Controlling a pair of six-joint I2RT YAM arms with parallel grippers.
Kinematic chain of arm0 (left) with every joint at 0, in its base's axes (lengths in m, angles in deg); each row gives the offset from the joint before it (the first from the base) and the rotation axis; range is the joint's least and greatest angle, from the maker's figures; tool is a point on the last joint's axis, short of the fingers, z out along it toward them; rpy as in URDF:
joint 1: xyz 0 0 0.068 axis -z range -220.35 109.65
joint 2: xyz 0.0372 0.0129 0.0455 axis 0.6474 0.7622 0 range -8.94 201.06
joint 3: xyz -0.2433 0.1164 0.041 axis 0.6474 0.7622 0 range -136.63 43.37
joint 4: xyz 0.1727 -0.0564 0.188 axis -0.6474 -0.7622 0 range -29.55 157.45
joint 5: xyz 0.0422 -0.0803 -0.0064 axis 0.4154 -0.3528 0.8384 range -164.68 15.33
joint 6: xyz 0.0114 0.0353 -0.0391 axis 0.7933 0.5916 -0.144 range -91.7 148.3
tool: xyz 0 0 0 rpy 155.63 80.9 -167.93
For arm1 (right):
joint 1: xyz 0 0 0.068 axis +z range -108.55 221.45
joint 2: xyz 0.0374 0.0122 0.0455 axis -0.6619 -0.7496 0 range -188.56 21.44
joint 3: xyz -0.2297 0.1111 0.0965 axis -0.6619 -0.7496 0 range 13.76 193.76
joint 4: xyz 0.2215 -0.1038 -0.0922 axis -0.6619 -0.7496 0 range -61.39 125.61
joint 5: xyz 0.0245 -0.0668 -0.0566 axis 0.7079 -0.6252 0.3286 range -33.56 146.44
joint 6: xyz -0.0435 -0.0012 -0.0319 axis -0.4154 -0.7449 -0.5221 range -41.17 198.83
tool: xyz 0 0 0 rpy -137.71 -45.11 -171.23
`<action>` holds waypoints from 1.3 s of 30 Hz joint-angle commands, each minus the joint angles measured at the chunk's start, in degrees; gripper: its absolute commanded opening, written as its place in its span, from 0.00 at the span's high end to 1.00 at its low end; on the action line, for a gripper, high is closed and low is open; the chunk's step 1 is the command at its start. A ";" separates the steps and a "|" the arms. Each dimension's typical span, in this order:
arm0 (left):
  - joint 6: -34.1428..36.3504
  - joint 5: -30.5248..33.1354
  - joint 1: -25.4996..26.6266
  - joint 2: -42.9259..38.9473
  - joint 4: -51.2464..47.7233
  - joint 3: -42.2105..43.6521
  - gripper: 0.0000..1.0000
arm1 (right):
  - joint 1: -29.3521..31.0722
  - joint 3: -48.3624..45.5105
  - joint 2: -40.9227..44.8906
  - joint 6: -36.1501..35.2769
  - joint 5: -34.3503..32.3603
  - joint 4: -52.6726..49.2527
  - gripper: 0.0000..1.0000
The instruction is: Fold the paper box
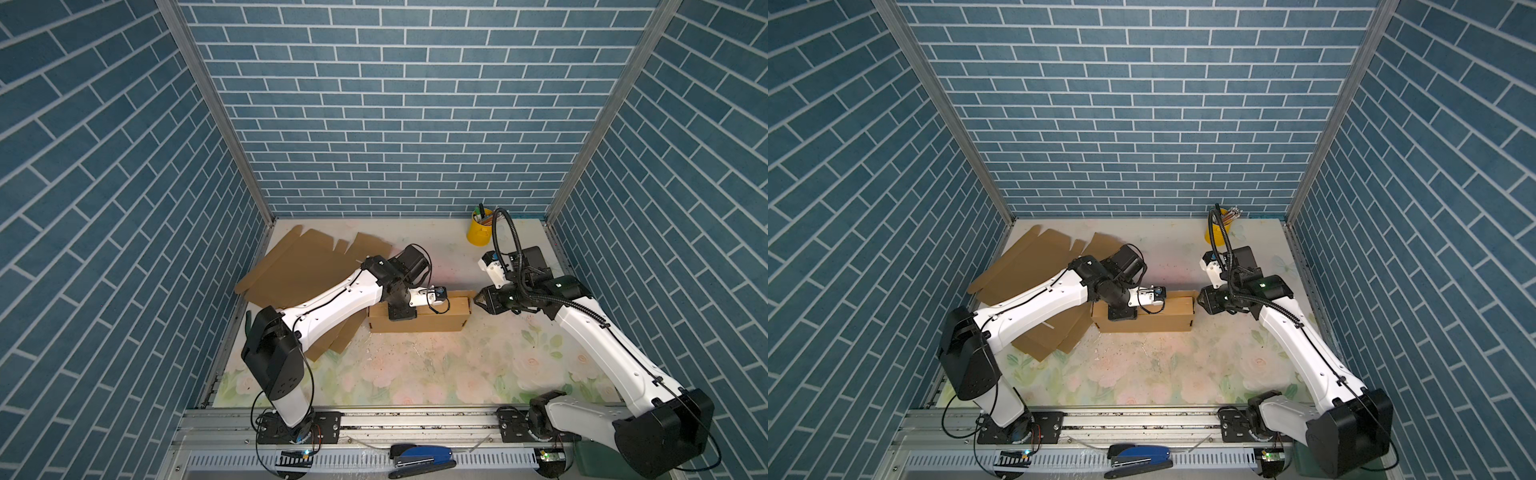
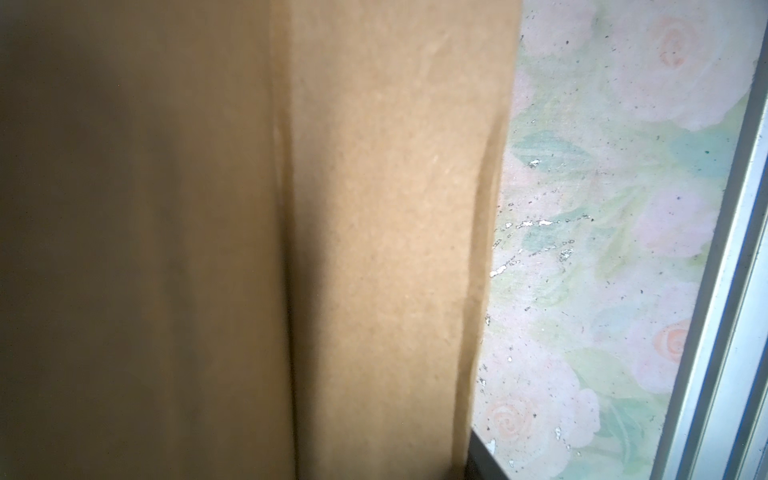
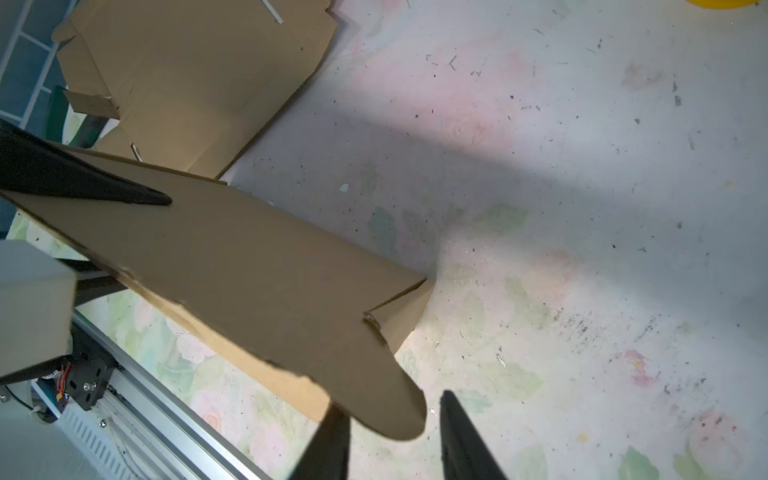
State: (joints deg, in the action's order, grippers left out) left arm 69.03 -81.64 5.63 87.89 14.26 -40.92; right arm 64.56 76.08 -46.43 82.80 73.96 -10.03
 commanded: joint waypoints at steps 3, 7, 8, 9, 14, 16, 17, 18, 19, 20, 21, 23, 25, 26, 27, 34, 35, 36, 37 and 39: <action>0.34 0.11 -0.45 2.76 0.75 1.60 0.50 | 1.80 4.36 -0.85 -1.23 -0.72 -2.29 0.83; 0.23 0.02 -0.53 2.83 0.81 1.59 0.50 | 2.75 4.74 -1.12 2.20 -0.32 -2.04 0.93; 0.18 0.02 -0.54 2.82 0.81 1.65 0.50 | 2.96 4.58 -1.12 3.78 -0.21 -1.45 0.94; 0.14 -0.09 -0.54 2.83 0.89 1.63 0.50 | 3.15 4.41 -1.12 5.49 -0.12 -0.93 0.95; 0.08 -0.15 -0.54 3.01 0.89 1.66 0.50 | 4.09 2.66 -0.62 14.11 0.55 3.08 0.98; 0.14 -0.20 -0.54 3.01 0.98 1.67 0.50 | 4.73 1.07 0.14 15.84 -0.60 5.10 0.99; 0.11 -0.24 -0.54 3.01 1.03 1.67 0.50 | 4.98 -0.02 0.49 16.53 -0.97 6.24 1.00; 0.05 -0.31 -0.54 3.07 1.07 1.59 0.51 | 5.14 -0.83 0.75 17.29 -1.39 7.09 1.00; 0.05 -0.33 -0.54 3.09 1.07 1.60 0.50 | 5.27 -1.73 0.97 18.17 -1.93 8.02 1.00; 0.05 -0.34 -0.54 3.18 1.07 1.61 0.50 | 5.57 -2.51 1.24 18.67 -2.18 8.90 1.00; 0.04 -0.25 -0.54 3.26 1.07 1.61 0.50 | 5.77 -3.12 1.52 18.94 -2.62 9.46 1.00; 0.05 -0.33 -0.54 3.34 1.16 1.59 0.50 | 6.15 -4.36 2.08 19.07 -3.94 10.45 1.00; 0.02 -0.38 -0.54 3.35 1.16 1.63 0.50 | 6.29 -5.27 2.22 18.65 -4.50 10.75 1.00; 0.11 -0.42 -0.54 3.36 1.18 1.66 0.50 | 6.33 -5.74 2.22 18.30 -4.51 10.91 1.00; 0.13 -0.41 -0.54 3.36 1.16 1.59 0.50 | 6.31 -6.01 2.09 18.14 -4.66 10.82 1.00; 0.14 -0.64 -0.54 3.44 1.07 1.42 0.50 | 6.59 -6.52 0.73 18.79 -4.67 11.28 1.00; 0.06 -0.68 -0.55 3.45 1.07 1.38 0.50 | 6.59 -6.26 0.60 18.80 -4.82 11.13 0.99; 0.14 -0.69 -0.54 3.44 1.07 1.33 0.50 | 6.68 -5.96 0.63 18.80 -4.93 10.90 0.98; 0.11 -0.69 -0.58 3.37 1.07 1.33 0.50 | 6.76 -5.43 0.64 18.75 -5.12 10.48 0.96; 0.13 -0.69 -0.62 3.45 1.07 1.37 0.51 | 6.85 -4.49 0.47 18.45 -5.68 9.44 0.95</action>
State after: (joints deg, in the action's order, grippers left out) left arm 68.16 -81.83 5.04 88.20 15.33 -40.92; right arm 70.48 71.89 -44.55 100.04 68.67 1.00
